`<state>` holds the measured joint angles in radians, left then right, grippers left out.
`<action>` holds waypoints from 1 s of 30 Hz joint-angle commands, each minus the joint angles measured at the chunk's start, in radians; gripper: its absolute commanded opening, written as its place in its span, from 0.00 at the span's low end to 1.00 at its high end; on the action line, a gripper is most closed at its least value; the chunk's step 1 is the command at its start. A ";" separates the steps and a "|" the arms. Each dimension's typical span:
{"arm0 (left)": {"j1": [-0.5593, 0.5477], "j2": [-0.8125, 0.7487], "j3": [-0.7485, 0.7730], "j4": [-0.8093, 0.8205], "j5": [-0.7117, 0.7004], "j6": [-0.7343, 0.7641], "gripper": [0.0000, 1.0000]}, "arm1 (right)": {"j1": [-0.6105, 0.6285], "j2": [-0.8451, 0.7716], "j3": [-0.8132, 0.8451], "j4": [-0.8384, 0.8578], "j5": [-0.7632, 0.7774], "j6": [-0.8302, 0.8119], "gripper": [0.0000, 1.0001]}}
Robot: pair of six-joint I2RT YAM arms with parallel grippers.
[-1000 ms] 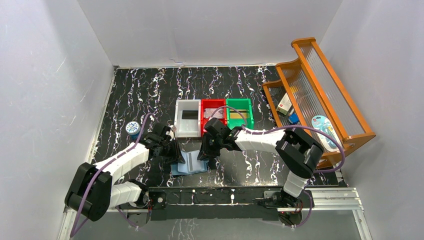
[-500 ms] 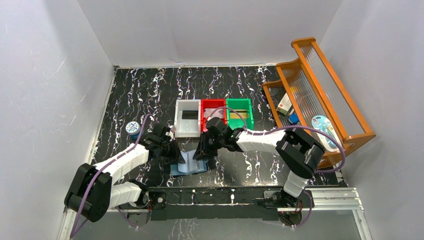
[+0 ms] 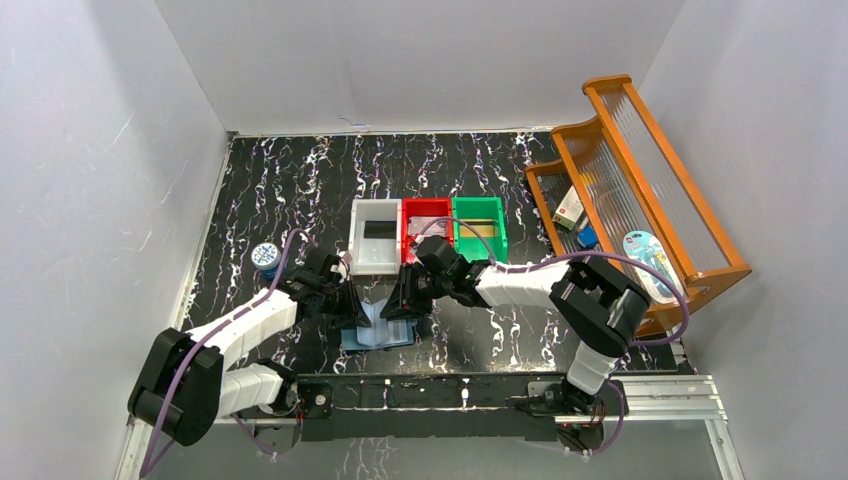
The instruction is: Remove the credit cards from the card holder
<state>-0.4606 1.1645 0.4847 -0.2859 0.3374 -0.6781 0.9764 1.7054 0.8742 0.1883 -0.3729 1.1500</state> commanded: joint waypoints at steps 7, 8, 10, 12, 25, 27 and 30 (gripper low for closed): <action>-0.007 -0.030 -0.012 0.006 0.025 -0.014 0.00 | 0.000 0.000 0.061 -0.037 -0.016 -0.039 0.37; -0.007 -0.031 -0.014 0.005 0.025 -0.014 0.00 | 0.001 -0.003 0.059 -0.030 -0.016 -0.041 0.36; -0.007 -0.035 -0.015 0.005 0.024 -0.015 0.00 | 0.000 -0.008 0.056 -0.019 -0.017 -0.038 0.34; -0.007 -0.037 -0.016 0.005 0.022 -0.016 0.00 | -0.001 -0.011 0.049 -0.006 -0.018 -0.030 0.31; -0.009 -0.044 -0.019 0.063 0.070 -0.026 0.00 | -0.002 -0.022 -0.009 0.104 -0.049 0.007 0.12; -0.009 -0.044 -0.022 0.079 0.081 -0.033 0.00 | -0.006 -0.027 -0.012 0.089 -0.038 0.007 0.13; -0.020 -0.040 -0.026 0.121 0.107 -0.046 0.00 | -0.013 -0.057 -0.021 0.024 0.016 -0.004 0.13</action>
<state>-0.4664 1.1488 0.4679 -0.2230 0.3786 -0.7010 0.9749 1.7058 0.8692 0.2405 -0.4038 1.1511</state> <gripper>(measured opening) 0.010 0.130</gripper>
